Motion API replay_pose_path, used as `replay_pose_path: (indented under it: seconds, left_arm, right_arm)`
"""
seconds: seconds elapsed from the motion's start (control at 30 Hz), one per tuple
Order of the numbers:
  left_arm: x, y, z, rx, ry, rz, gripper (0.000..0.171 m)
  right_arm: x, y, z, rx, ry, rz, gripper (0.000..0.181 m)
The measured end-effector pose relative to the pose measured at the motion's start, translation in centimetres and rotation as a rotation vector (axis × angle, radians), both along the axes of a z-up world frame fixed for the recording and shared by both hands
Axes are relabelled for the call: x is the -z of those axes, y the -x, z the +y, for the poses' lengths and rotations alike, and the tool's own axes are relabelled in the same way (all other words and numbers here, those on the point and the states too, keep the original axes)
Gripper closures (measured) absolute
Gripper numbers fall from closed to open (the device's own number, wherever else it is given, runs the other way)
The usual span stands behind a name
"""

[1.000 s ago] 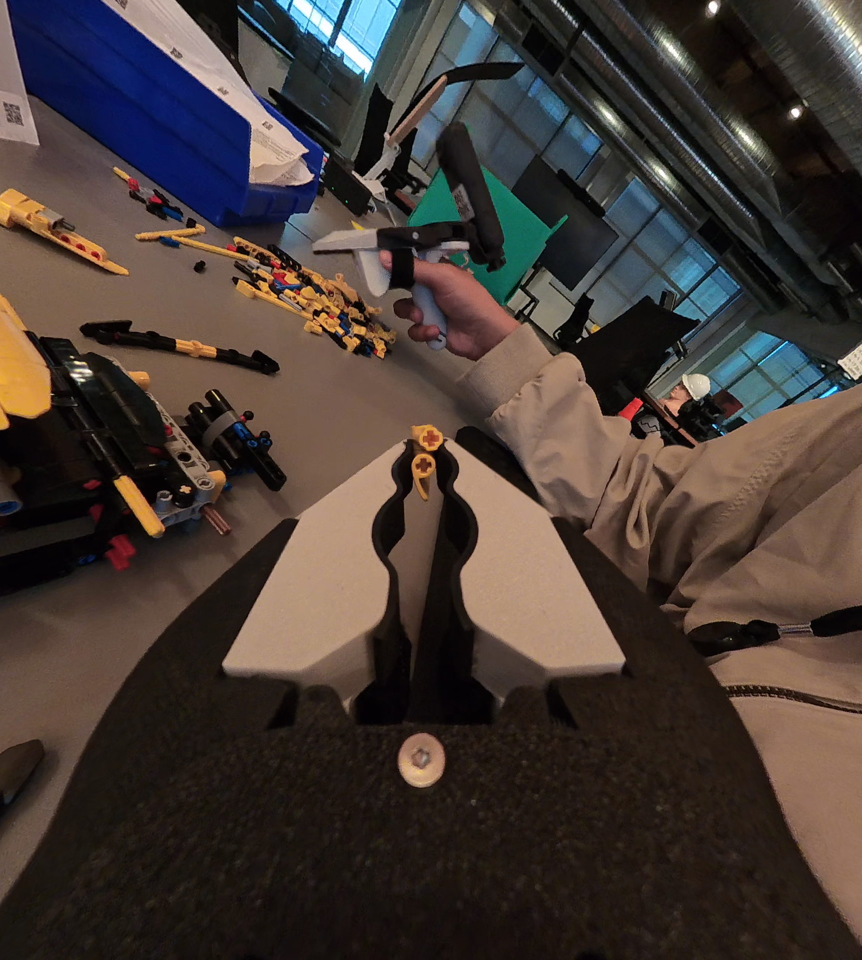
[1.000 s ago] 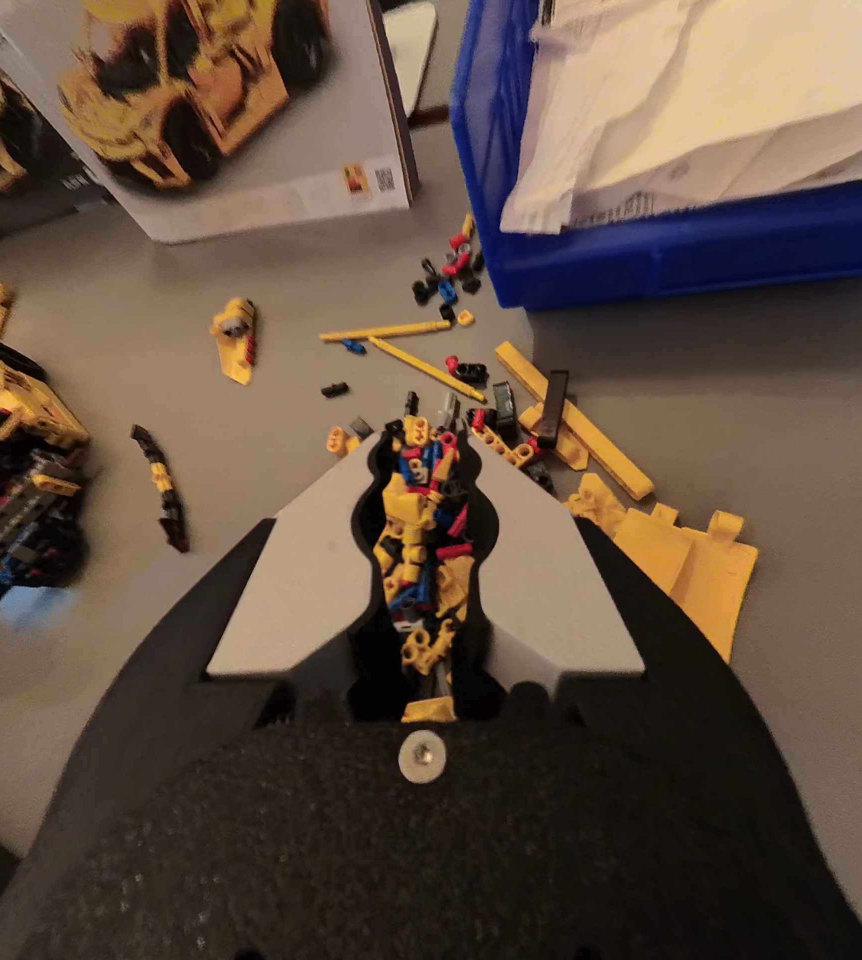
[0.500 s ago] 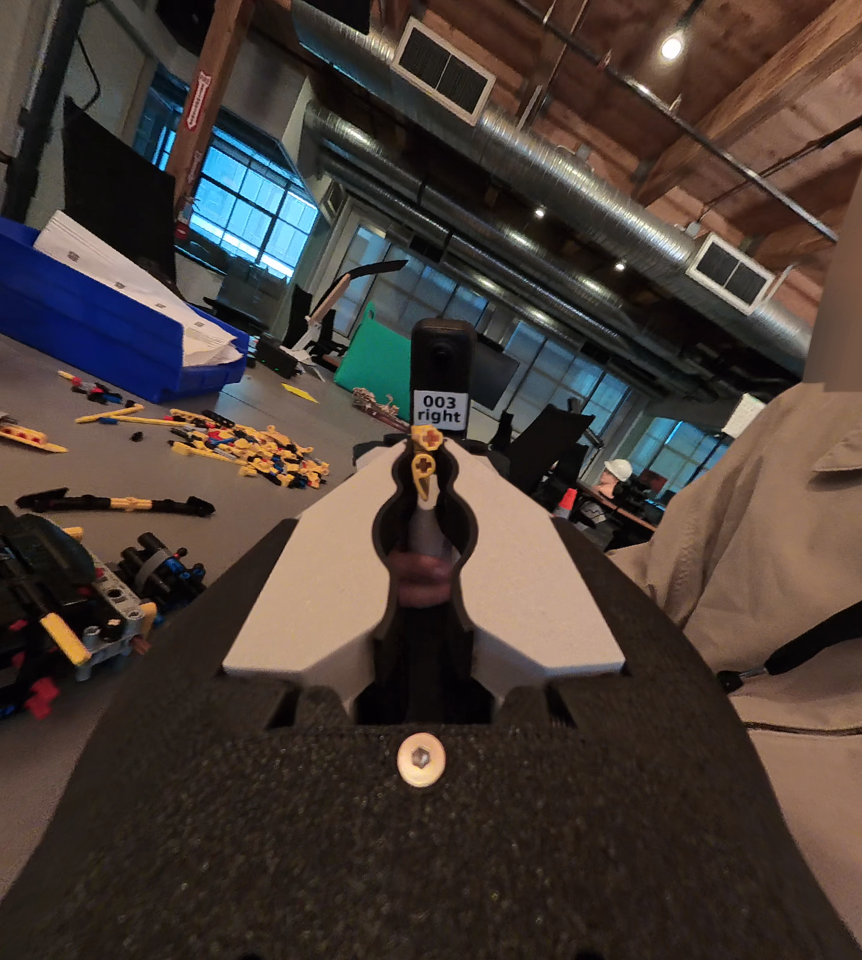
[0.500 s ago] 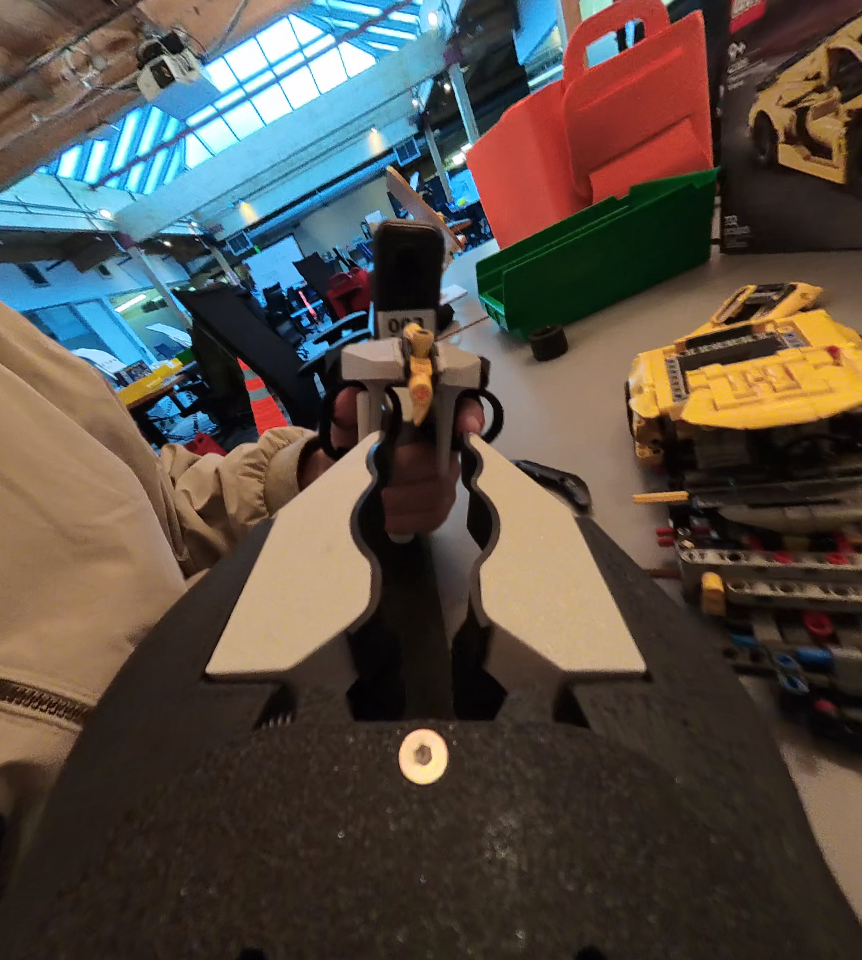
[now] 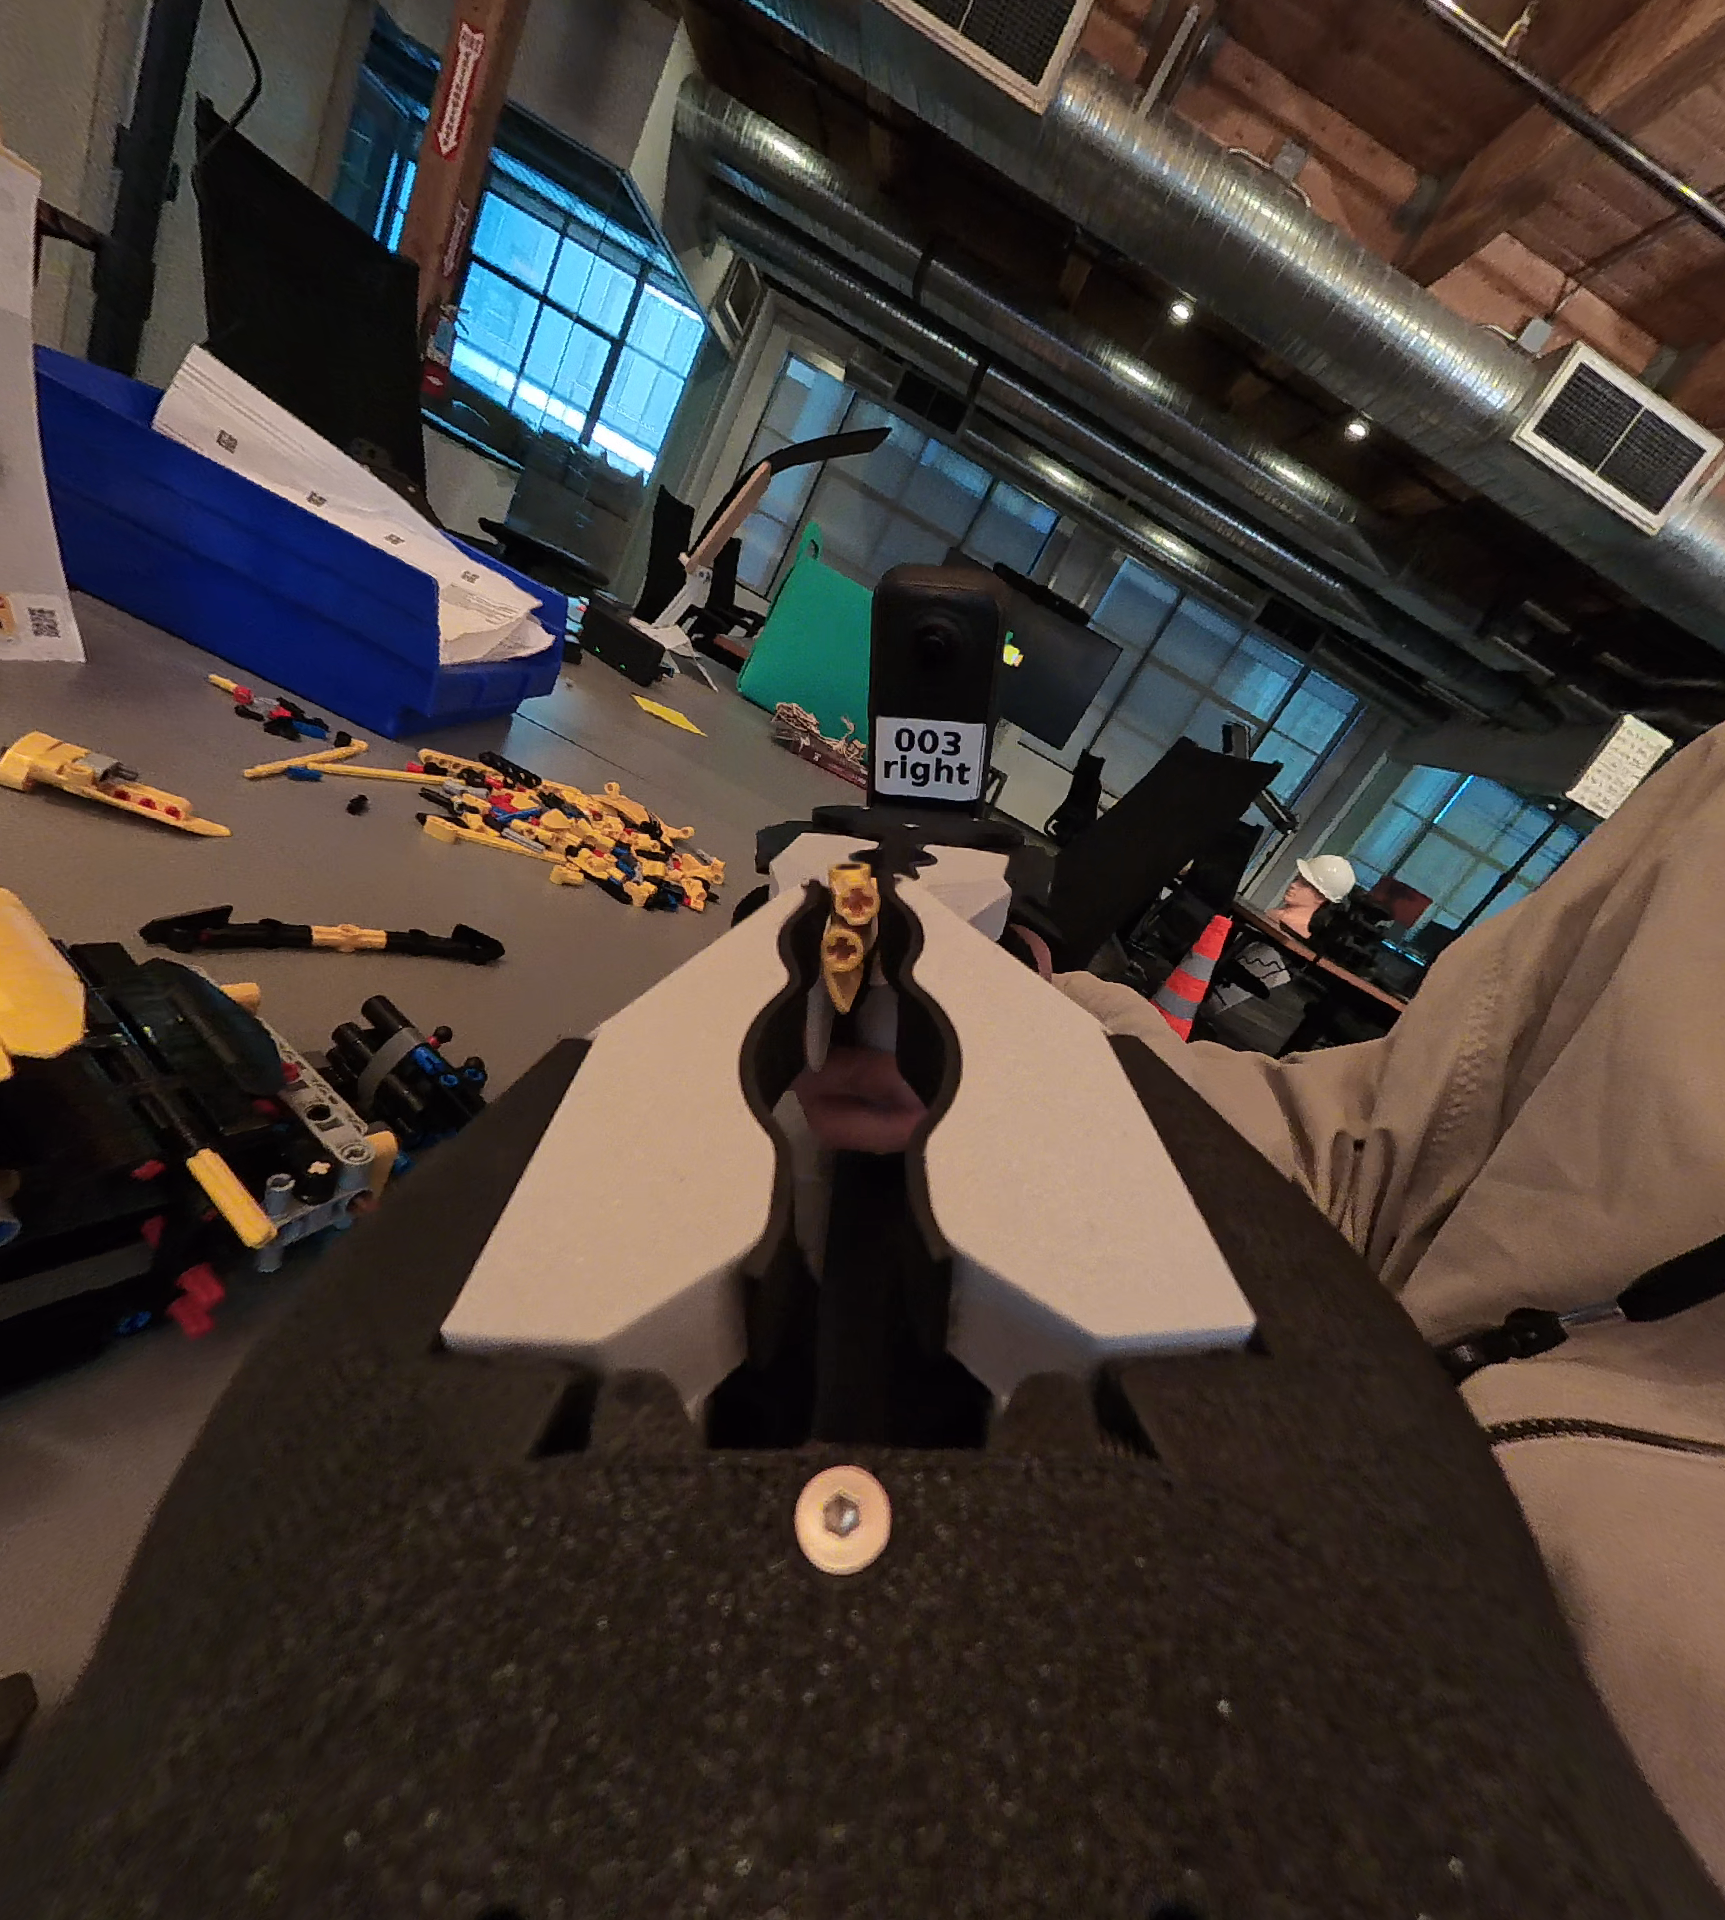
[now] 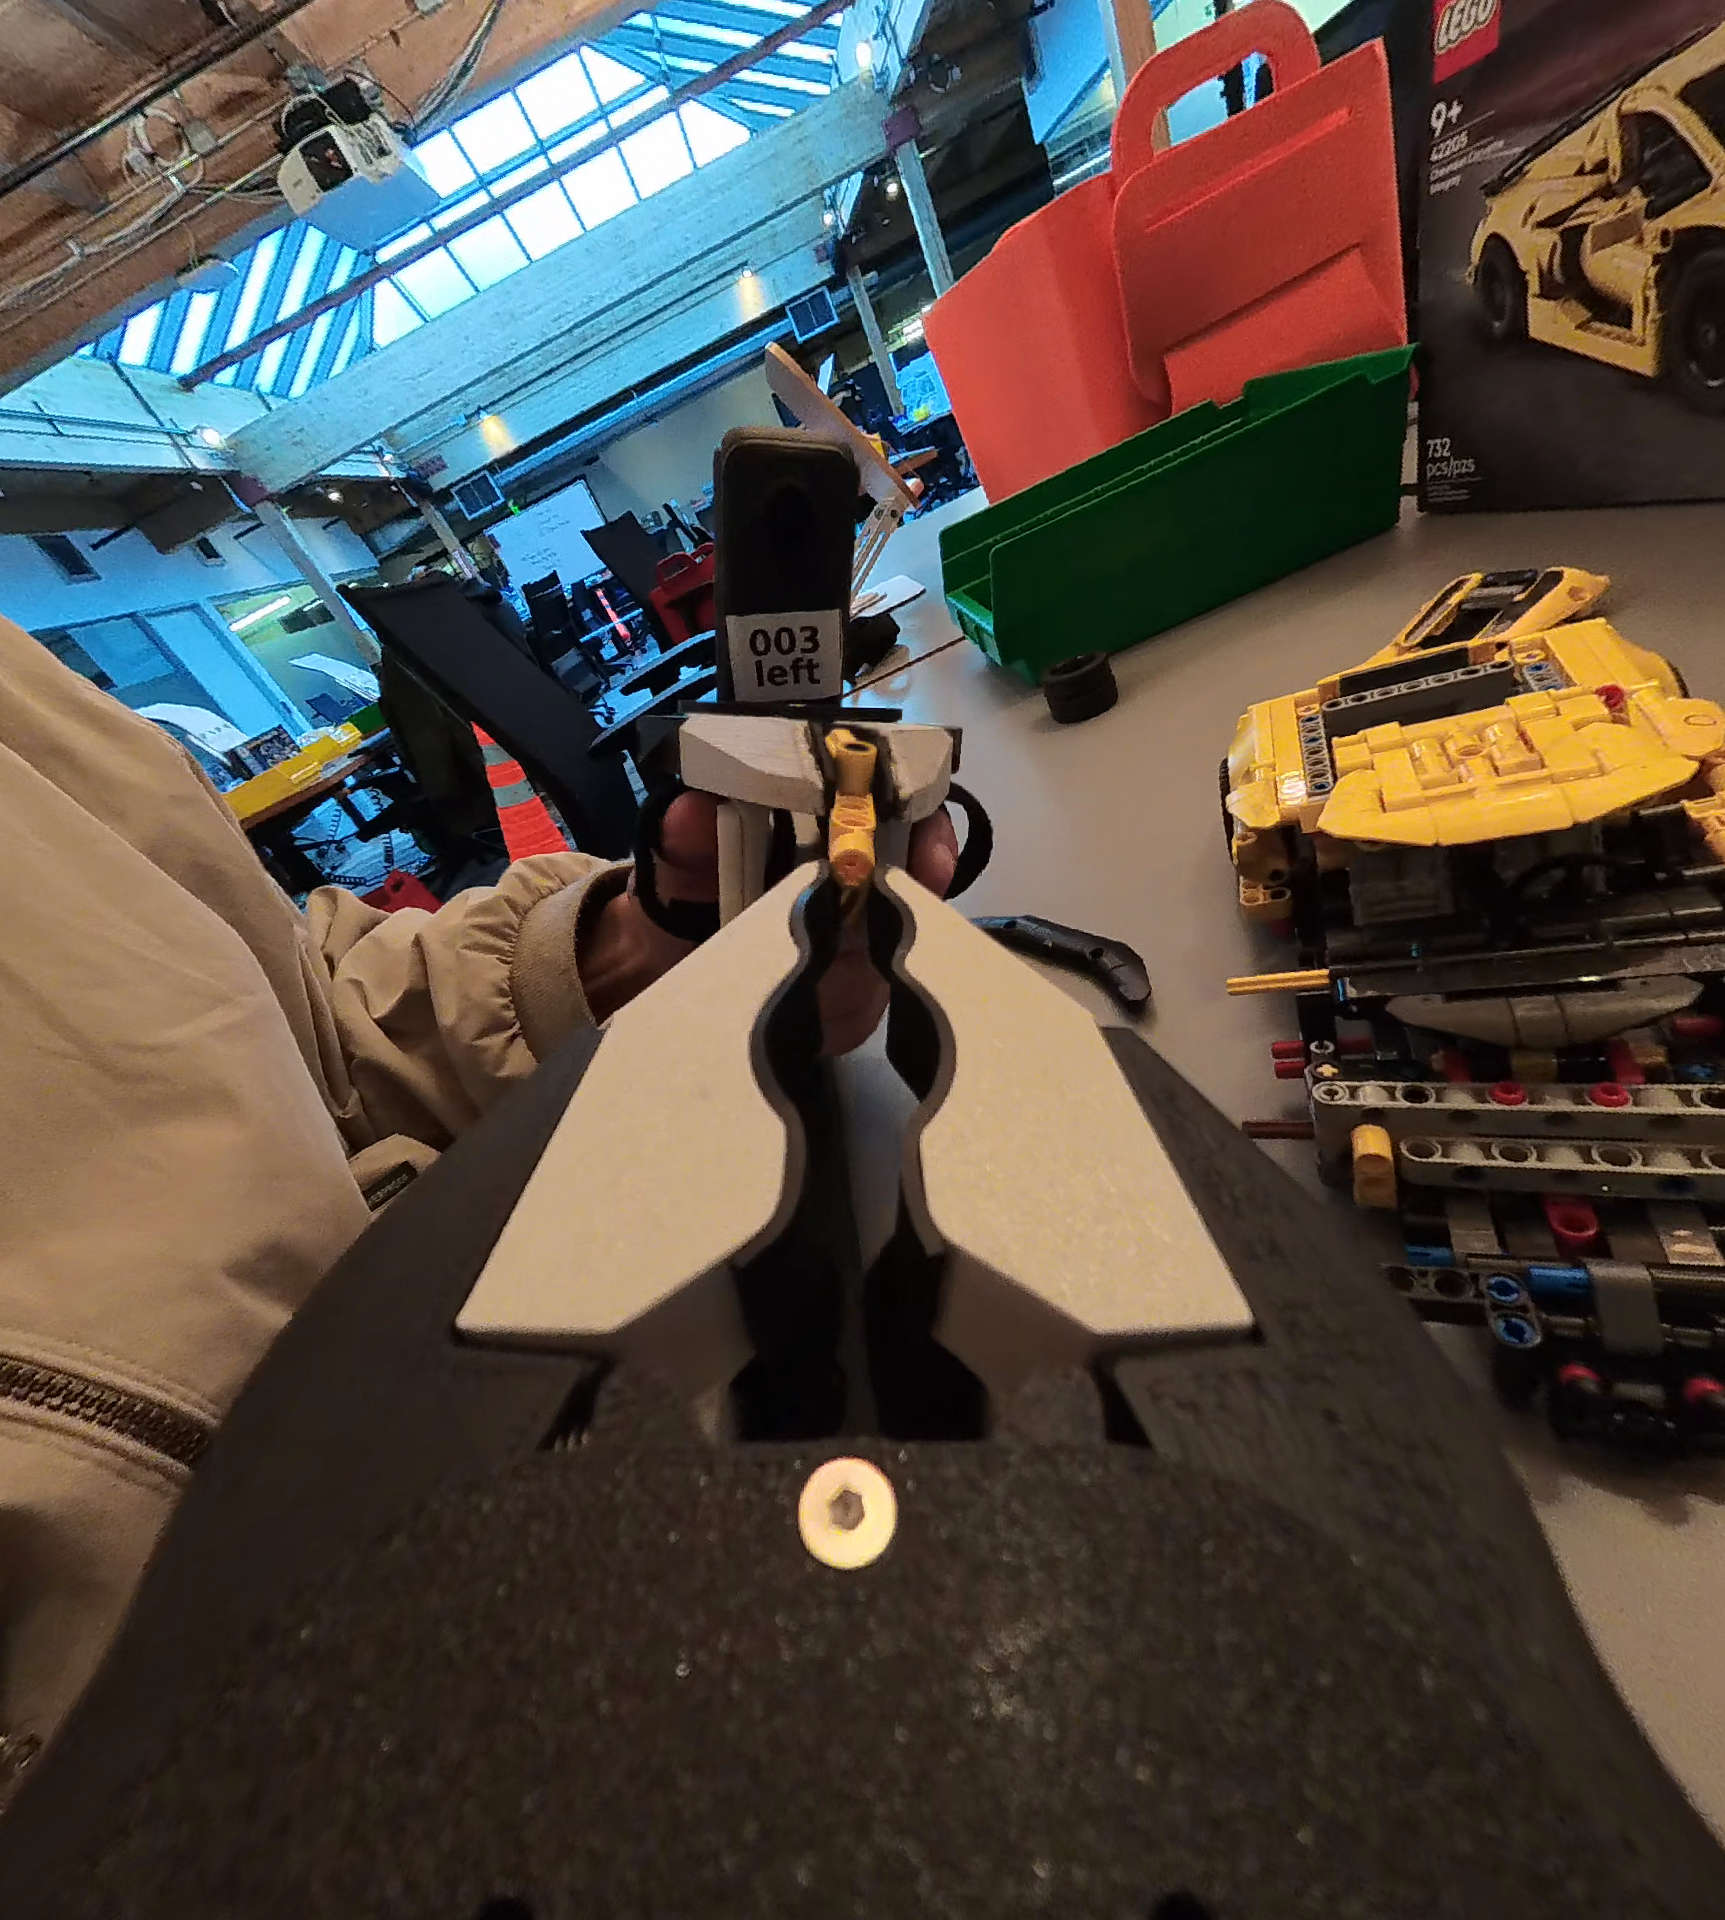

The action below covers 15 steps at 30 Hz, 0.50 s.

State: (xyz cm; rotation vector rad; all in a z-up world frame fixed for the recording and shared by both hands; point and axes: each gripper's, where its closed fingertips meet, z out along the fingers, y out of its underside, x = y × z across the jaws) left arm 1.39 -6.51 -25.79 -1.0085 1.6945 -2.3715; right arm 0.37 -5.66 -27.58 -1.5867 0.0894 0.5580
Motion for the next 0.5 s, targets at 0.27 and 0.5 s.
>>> replay_pose_path:
  seconds: [0.27, 0.5]
  left_arm:
    - [-0.2, -0.8, 1.3, -0.008, 0.139, 0.083, 0.166]
    - [-1.2, -1.5, 3.4, -0.076, 0.245, 0.064, 0.165]
  right_arm:
    - [1.4, 0.4, 1.1, -0.021, 0.079, 0.039, 0.179]
    - [2.4, -0.3, 1.7, 0.04, 0.139, 0.011, 0.181]
